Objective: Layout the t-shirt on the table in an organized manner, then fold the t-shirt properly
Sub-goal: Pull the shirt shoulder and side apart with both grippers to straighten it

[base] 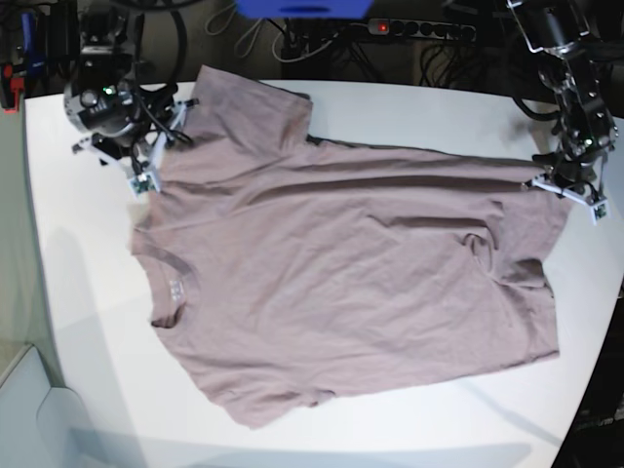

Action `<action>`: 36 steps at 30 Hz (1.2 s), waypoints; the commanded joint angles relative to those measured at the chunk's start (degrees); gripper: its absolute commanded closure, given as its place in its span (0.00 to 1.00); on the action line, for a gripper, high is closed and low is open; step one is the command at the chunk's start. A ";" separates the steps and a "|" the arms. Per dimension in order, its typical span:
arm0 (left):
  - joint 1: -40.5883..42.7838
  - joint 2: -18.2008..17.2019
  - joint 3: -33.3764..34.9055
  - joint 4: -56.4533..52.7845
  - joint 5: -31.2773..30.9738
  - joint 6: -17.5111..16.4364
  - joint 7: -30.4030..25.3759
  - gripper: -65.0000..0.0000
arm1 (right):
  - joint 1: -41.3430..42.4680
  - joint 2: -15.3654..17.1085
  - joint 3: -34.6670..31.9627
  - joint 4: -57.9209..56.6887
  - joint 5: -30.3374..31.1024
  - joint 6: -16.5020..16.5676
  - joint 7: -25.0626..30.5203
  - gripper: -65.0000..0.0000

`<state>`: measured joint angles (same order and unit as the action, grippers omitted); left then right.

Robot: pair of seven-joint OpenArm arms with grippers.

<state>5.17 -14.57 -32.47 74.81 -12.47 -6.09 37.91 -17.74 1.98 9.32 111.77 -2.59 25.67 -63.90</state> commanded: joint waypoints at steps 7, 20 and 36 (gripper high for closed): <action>0.33 -0.16 0.34 -0.12 0.29 -0.37 3.19 1.00 | -4.72 -4.92 -0.31 0.54 0.52 -0.04 6.45 0.49; 0.76 -0.07 0.16 -0.12 0.21 -0.37 3.19 1.00 | -4.99 -6.51 -3.56 -0.78 0.44 -0.04 6.54 0.49; 2.08 -0.07 -0.02 -0.04 0.21 -0.37 3.19 1.00 | -4.72 -6.68 -3.92 -13.79 0.44 -0.04 15.50 0.71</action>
<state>6.24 -14.57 -32.51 75.02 -12.91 -6.26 36.99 -21.28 -4.47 5.63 99.90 -1.06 25.06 -40.69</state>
